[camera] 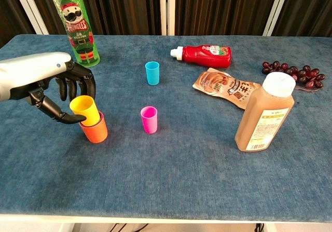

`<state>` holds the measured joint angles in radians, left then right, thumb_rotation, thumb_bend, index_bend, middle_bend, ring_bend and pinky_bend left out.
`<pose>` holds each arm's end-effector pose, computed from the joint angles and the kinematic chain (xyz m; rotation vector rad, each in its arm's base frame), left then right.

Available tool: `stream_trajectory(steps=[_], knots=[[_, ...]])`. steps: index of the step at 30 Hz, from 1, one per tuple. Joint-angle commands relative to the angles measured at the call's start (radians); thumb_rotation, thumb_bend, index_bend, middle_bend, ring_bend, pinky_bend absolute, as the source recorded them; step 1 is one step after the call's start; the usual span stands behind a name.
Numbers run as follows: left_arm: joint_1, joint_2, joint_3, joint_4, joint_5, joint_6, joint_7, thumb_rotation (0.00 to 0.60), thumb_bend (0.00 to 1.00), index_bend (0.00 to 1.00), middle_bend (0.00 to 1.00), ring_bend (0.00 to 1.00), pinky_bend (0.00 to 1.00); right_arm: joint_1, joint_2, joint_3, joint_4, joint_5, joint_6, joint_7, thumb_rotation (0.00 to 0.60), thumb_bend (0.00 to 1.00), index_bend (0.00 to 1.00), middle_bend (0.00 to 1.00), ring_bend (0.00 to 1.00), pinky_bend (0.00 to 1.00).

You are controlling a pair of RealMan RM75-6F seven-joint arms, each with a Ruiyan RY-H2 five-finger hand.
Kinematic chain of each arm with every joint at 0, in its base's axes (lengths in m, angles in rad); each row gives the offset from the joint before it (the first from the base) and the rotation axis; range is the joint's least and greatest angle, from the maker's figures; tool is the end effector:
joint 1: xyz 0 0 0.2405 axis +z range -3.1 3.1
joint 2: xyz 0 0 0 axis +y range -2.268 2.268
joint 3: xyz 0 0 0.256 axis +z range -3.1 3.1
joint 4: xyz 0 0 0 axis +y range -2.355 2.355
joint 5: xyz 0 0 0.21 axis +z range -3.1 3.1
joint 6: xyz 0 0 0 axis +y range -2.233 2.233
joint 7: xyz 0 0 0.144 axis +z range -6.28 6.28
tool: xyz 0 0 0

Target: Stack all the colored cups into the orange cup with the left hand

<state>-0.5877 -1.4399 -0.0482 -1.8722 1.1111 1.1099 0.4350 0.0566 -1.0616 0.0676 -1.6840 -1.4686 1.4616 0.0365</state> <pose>-0.1474 0.2530 0.0000 -1.8734 -1.1541 -0.9335 -0.3097 -0.1751 0.1715 1.3300 -0.9761 0.9106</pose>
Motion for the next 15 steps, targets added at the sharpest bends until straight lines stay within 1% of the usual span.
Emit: stream_trajectory(steps=[1,4,10,13,15], knots=[[-0.005,0.009,0.001,-0.002,0.005,-0.018,-0.016,0.600,0.27,0.35,0.42,0.40,0.44,-0.001,0.000,0.000,0.000,-0.001,0.001,0.000,0.600,0.17,0.00,0.00,0.00,0.00],[-0.004,0.009,-0.003,0.001,0.010,-0.016,-0.025,0.600,0.26,0.27,0.34,0.34,0.42,-0.001,0.000,-0.001,0.001,-0.001,0.002,0.003,0.600,0.17,0.00,0.00,0.00,0.00],[0.002,0.009,-0.014,0.002,0.031,0.006,-0.033,0.600,0.26,0.25,0.32,0.31,0.40,-0.003,0.001,-0.001,0.004,0.000,0.004,0.009,0.600,0.17,0.00,0.00,0.00,0.00],[-0.002,0.015,-0.043,-0.003,0.039,0.024,-0.041,0.600,0.26,0.25,0.32,0.31,0.40,-0.003,0.002,-0.001,0.005,-0.005,0.007,0.010,0.600,0.17,0.00,0.00,0.00,0.00],[-0.017,0.014,-0.080,0.011,0.043,0.030,-0.045,0.600,0.26,0.26,0.32,0.31,0.40,-0.004,0.002,-0.003,0.003,-0.009,0.009,0.008,0.600,0.17,0.00,0.00,0.00,0.00]])
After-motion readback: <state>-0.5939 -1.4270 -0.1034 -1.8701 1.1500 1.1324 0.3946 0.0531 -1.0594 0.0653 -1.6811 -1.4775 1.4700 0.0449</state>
